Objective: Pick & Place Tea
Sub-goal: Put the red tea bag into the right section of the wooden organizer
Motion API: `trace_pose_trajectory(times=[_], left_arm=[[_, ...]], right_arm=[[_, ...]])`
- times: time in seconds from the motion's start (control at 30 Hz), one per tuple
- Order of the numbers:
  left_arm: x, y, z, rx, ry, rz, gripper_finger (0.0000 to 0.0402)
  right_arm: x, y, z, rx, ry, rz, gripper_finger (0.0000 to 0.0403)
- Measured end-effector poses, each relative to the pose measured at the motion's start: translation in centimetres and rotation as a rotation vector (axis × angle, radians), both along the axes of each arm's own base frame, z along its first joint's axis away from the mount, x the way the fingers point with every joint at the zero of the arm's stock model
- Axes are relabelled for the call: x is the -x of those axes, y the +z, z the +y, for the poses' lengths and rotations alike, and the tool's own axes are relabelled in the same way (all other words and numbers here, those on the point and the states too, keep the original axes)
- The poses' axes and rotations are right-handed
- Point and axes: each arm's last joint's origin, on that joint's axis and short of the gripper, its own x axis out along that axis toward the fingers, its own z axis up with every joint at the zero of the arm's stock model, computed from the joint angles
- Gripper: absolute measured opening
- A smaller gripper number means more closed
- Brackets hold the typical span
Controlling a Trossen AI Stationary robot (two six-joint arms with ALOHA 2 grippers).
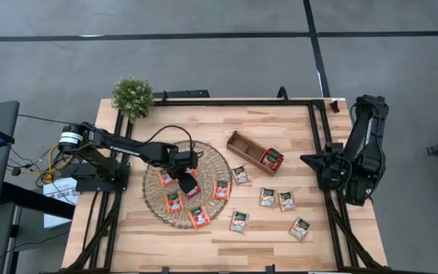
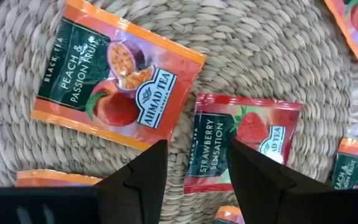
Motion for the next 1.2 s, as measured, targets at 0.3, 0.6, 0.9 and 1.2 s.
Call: trace_pose_trajectory(times=[0.3, 0.6, 0.9, 1.2], left_arm=[[0.0, 0.0, 0.0, -0.001, 0.006, 0.0, 0.0156], [0.0, 0.0, 0.0, -0.003, 0.007, -0.001, 0.0156], [0.0, 0.0, 0.0, 0.002, 0.004, 0.0, 0.0156], [0.0, 0.0, 0.0, 0.002, 0.001, 0.0, 0.0156]], right_arm=[[0.0, 0.0, 0.0, 0.014, 0.002, 0.004, 0.0001], [-0.2, -0.1, -0.2, 0.014, -0.043, 0.006, 0.0001], [-0.8, -0.3, -0.2, -0.011, -0.109, 0.035, 0.0], [-2.7, -0.5, 1.3, -0.061, -0.061, 0.287, 0.0]])
